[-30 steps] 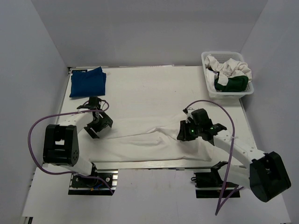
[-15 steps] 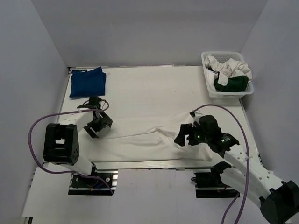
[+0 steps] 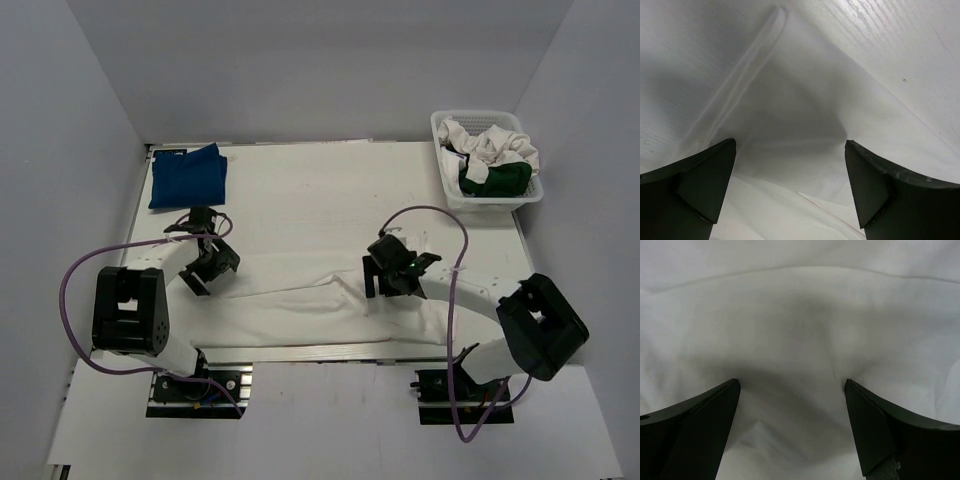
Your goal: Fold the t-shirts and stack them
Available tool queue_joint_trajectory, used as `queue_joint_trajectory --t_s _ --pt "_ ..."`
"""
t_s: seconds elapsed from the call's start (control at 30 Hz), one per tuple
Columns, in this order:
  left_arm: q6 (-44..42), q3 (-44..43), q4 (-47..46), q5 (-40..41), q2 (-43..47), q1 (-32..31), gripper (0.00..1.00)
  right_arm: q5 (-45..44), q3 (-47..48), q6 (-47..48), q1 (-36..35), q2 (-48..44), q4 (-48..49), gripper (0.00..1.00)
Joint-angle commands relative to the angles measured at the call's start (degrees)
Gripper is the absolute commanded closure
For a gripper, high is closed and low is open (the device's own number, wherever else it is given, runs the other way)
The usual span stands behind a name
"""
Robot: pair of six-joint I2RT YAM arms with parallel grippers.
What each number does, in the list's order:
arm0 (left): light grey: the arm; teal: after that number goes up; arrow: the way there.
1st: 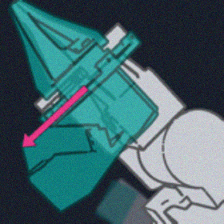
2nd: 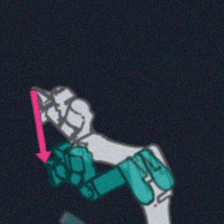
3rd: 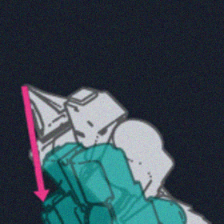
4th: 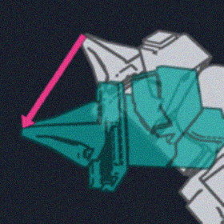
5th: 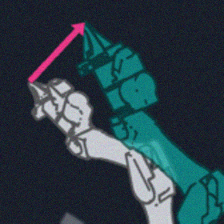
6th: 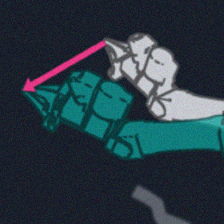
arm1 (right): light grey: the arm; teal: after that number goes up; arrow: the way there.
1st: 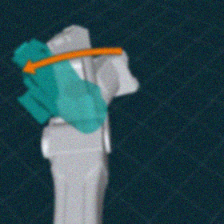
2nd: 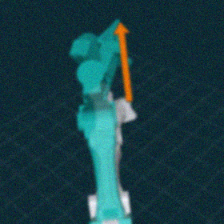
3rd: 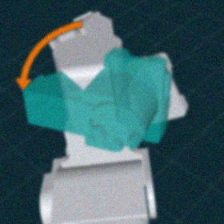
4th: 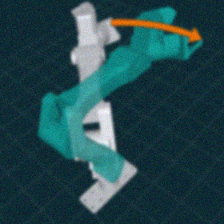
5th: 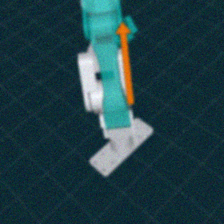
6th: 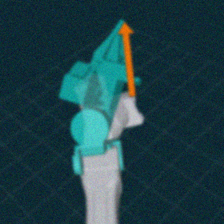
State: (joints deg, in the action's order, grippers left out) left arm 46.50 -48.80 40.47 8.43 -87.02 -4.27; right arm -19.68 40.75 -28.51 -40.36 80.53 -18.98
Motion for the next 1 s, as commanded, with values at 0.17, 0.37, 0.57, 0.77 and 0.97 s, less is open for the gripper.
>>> queue_joint_trajectory --t_s 0.17,0.37,0.57,0.77,0.97 --pt "0.4 -0.2 0.8 2.6 3.6 0.0 0.00 -4.2 -2.7 -3.1 -8.4 -11.8 -9.8 0.10" --pt "0.4 -0.9 1.5 2.6 3.1 0.0 0.00 -5.5 -5.4 -2.3 -7.9 -14.9 -5.1 0.10" --pt "-1.0 -5.1 2.1 1.2 3.9 0.0 0.00 -2.9 -1.2 -7.5 -6.1 -11.0 -1.9 0.10" --pt "-4.8 -6.3 1.6 -3.9 3.7 -4.3 0.00 2.9 -0.8 -10.9 -1.0 -6.4 -2.7 0.10" --pt "-5.9 -6.3 6.5 -1.3 -2.4 -10.2 0.00 3.8 -2.2 -11.8 5.2 -2.4 -4.7 0.10"
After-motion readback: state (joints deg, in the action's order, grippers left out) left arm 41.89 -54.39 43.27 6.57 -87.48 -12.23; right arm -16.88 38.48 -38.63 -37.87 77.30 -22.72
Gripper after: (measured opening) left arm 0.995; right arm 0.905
